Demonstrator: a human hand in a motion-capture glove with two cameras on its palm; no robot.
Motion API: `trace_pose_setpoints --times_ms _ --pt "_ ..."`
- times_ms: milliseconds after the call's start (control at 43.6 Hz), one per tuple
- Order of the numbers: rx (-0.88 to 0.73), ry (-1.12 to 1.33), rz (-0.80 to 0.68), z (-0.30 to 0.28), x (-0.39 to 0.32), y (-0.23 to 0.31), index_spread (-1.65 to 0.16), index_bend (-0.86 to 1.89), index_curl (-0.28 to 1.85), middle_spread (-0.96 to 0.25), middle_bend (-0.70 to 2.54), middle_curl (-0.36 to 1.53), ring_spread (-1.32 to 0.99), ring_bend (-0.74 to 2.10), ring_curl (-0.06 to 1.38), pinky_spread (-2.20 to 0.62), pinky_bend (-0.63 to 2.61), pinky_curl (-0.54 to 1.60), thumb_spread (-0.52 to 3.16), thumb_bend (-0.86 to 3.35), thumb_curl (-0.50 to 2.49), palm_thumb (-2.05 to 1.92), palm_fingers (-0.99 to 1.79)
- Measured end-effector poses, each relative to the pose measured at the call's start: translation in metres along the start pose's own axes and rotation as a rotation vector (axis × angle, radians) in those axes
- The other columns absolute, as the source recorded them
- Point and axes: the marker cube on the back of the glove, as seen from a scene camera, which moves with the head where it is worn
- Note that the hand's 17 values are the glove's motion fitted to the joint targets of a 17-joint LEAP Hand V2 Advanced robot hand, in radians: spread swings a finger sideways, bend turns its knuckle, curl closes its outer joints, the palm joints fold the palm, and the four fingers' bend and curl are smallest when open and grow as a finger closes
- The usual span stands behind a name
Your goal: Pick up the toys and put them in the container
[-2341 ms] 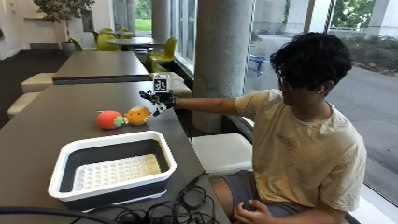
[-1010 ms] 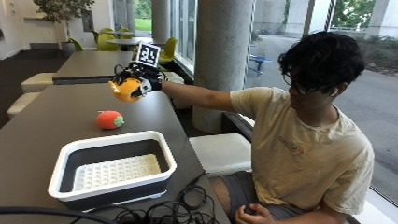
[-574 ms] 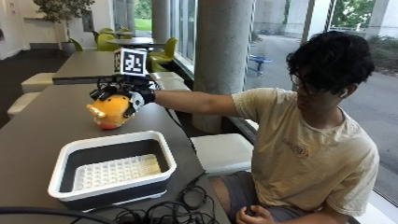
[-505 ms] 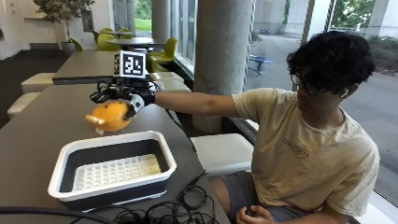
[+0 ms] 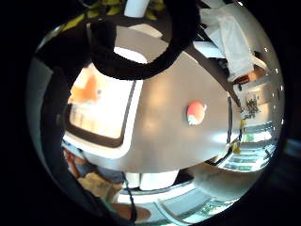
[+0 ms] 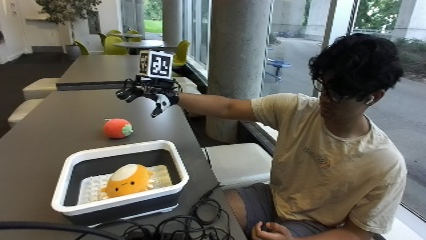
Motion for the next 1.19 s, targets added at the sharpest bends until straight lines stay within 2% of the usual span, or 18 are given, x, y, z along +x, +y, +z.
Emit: trace_pose_setpoints --times_ms 321,436,459,528,666,1010,1125,1193 --pt "0.000 0.031 -0.013 -0.011 0.031 0.047 -0.33 0.21 0.41 -0.04 0.17 0.33 -0.10 0.43 0.38 -0.04 1.03 0.34 1.34 -0.01 0.37 0.21 -0.02" --pt "-0.045 0.044 0.061 -0.010 0.061 0.073 -0.32 0.21 0.42 -0.04 0.14 0.32 -0.08 0.33 0.36 -0.02 1.01 0.33 1.35 -0.02 0.35 0.17 -0.14" --pt "-0.047 0.050 0.070 -0.010 0.067 0.078 -0.32 0.21 0.42 -0.04 0.15 0.32 -0.08 0.35 0.36 -0.02 1.00 0.33 1.35 -0.02 0.35 0.18 -0.08" --pt "-0.039 0.076 0.080 -0.006 0.085 0.093 -0.31 0.19 0.42 -0.03 0.12 0.30 -0.06 0.25 0.34 0.00 0.98 0.33 1.35 -0.03 0.33 0.12 -0.21" --pt "-0.014 0.151 0.112 0.002 0.117 0.117 -0.30 0.17 0.41 -0.03 0.10 0.27 -0.04 0.17 0.31 0.01 0.93 0.32 1.35 -0.03 0.31 0.06 -0.24" --pt "-0.036 0.127 0.238 0.030 0.209 0.182 -0.29 0.17 0.40 -0.03 0.10 0.21 -0.03 0.15 0.27 0.00 0.82 0.31 1.36 -0.02 0.29 0.00 -0.24" --pt "-0.047 0.118 0.369 0.041 0.220 0.199 -0.29 0.18 0.40 -0.03 0.10 0.20 -0.03 0.14 0.26 0.00 0.77 0.30 1.36 -0.02 0.29 -0.01 -0.24" --pt "-0.070 0.190 0.337 0.044 0.196 0.189 -0.29 0.18 0.40 -0.03 0.10 0.20 -0.03 0.14 0.25 0.00 0.75 0.30 1.36 -0.01 0.29 0.00 -0.24"
